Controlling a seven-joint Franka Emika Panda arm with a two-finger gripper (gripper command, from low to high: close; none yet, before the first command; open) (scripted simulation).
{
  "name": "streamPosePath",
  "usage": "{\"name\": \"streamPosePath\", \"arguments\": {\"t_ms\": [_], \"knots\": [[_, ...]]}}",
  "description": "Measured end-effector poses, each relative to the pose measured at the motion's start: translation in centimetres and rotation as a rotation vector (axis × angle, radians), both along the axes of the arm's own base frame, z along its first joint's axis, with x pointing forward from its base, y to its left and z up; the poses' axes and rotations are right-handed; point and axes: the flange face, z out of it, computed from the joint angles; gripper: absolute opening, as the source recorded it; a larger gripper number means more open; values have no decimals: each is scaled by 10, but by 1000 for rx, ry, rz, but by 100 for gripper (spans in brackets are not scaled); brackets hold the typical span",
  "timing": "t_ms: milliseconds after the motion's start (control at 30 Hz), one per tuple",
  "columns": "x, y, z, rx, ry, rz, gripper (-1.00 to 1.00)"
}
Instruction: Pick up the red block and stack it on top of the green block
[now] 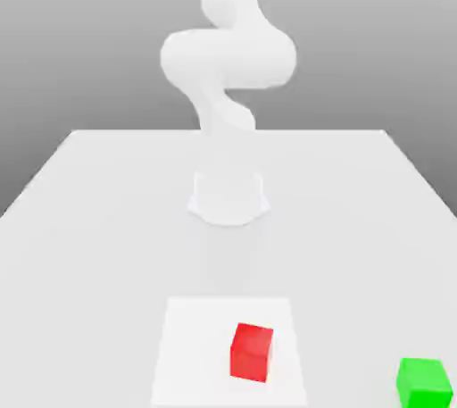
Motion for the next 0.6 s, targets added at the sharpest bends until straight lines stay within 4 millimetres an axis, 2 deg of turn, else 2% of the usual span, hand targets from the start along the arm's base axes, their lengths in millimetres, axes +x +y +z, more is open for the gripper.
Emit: {"name": "streamPosePath", "arguments": {"t_ms": [133,300,433,600], "knots": [[47,6,-78,7,130,-41,0],[81,10,-180,20,285,-88,0],[92,14,-264,36,409,-123,0],[84,19,-365,61,564,-163,0]]}}
